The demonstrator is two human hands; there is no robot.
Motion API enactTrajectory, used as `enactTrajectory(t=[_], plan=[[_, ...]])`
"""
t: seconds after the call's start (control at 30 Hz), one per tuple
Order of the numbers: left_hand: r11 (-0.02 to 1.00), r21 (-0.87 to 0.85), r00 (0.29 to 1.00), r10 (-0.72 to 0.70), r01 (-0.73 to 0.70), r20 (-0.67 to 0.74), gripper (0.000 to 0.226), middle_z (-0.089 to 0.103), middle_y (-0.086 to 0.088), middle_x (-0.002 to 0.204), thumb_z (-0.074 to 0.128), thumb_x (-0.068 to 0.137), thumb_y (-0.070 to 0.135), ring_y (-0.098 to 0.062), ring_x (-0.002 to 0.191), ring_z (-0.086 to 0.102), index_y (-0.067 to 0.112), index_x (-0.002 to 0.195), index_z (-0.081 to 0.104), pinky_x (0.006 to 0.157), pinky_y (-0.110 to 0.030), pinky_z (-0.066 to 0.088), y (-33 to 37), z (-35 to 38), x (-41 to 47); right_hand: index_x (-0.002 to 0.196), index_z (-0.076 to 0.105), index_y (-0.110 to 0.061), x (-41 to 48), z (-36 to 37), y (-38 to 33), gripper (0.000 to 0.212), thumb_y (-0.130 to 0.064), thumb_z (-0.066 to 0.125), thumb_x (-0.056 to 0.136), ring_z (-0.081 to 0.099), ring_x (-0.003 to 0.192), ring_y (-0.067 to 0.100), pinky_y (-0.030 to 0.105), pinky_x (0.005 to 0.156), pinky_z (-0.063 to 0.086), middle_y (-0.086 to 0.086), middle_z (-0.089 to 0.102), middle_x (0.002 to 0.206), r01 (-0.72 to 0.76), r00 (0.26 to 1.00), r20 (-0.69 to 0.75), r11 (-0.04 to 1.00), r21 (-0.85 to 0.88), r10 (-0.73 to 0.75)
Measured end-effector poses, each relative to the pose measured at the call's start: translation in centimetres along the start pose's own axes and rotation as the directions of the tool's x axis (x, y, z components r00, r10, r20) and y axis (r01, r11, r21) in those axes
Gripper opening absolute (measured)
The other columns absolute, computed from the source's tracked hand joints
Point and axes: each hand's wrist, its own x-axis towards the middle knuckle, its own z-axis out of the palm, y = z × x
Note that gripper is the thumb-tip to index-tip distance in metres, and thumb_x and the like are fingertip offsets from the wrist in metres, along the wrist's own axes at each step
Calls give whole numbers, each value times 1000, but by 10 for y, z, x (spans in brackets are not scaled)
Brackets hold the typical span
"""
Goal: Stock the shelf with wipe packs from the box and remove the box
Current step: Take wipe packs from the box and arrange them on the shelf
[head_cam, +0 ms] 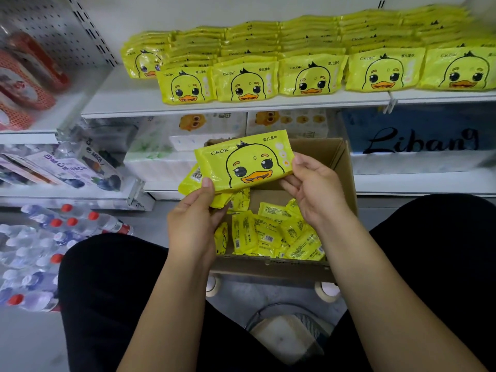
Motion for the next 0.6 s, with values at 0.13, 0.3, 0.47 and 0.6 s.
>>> enactTrajectory(t=[0.13, 0.3, 0.47, 0.6], plan=[[999, -34, 998, 9, -11, -67, 28, 69, -16, 118, 68, 96, 19, -22, 98, 65, -3, 113, 68, 92, -42, 60, -3, 0, -2, 109, 69, -16, -7, 11, 9, 17, -9, 55, 102, 74, 99, 19, 30, 83, 60, 6, 76, 106, 80, 986, -143, 996, -25, -83], [994, -106, 992, 15, -29, -129, 24, 66, -21, 130, 68, 96, 13, -22, 98, 64, -5, 112, 68, 84, -36, 62, 1, 4, 10, 104, 70, -20, -8, 27, 13, 17, -10, 57, 102, 73, 101, 21, 31, 85, 61, 8, 75, 109, 99, 966, -242, 994, 40, -86], [990, 38, 989, 141, -139, -50, 29, 53, -10, 88, 67, 98, 20, -16, 85, 53, 7, 73, 65, 82, -34, 63, 15, 7, 29, 116, 67, -12, 7, 32, 11, 19, -8, 53, 103, 71, 107, 26, 36, 87, 61, 12, 72, 115, 62, 987, -155, 994, 88, -48], [949, 214, 971, 215, -233, 105, 35, 58, -8, 82, 65, 99, 24, -10, 85, 60, -3, 78, 67, 80, -34, 63, 39, -6, 66, 122, 61, -5, 28, 30, -6, 23, -6, 49, 102, 70, 111, 27, 35, 78, 61, 14, 73, 117, -5, 998, 61, 1000, 23, 4]])
